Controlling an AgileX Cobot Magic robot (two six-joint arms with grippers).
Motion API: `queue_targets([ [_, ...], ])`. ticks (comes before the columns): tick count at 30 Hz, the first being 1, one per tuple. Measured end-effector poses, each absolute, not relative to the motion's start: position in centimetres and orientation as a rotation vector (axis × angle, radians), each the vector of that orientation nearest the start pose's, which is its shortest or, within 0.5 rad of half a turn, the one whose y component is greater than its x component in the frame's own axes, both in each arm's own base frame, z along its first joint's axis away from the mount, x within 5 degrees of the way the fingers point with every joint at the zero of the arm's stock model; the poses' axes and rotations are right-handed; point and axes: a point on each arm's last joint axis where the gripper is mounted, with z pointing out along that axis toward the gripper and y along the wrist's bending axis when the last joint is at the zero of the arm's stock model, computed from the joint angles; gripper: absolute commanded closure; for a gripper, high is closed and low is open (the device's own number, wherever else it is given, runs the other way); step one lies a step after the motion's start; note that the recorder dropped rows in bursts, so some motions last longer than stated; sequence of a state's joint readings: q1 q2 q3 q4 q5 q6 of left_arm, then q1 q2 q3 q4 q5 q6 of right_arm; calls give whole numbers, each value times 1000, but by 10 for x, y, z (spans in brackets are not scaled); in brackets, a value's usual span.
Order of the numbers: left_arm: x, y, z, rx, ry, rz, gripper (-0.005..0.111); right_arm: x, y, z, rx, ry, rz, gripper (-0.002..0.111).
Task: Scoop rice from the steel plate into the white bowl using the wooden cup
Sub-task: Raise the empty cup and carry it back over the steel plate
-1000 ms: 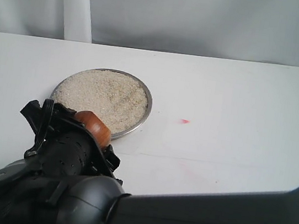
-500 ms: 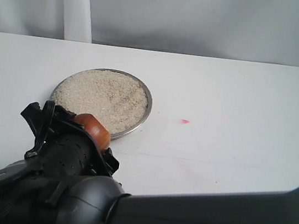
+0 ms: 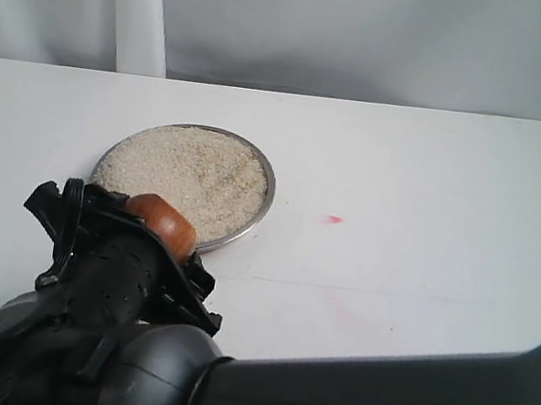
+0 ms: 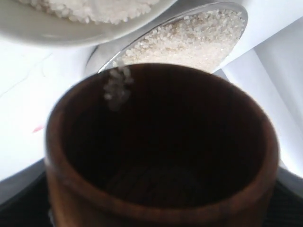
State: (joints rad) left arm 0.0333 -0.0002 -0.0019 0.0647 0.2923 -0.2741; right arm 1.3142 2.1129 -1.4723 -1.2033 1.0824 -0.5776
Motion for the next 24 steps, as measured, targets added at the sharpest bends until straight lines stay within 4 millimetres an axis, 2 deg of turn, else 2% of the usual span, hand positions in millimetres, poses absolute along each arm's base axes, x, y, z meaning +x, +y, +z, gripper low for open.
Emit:
queue_targets([
  [2, 54, 4, 187, -231, 1760, -113, 107, 180, 392, 185, -2410, 691, -1348, 108],
  [6, 54, 4, 187, -231, 1760, -113, 107, 172, 404, 194, -2337, 471, -1457, 108],
  [13, 54, 4, 187, -231, 1760, -113, 107, 169, 406, 195, -2310, 482, -1452, 108],
  [16, 54, 4, 187, -231, 1760, -113, 107, 172, 405, 195, -2244, 609, -1402, 108],
  [19, 54, 4, 187, -231, 1760, -113, 107, 184, 399, 197, -2198, 775, -1299, 108],
  [22, 54, 4, 187, -231, 1760, -113, 107, 210, 384, 203, -2159, 1000, -1126, 108],
  [24, 54, 4, 187, -231, 1760, -113, 107, 228, 375, 216, -2097, 1164, -957, 108],
])
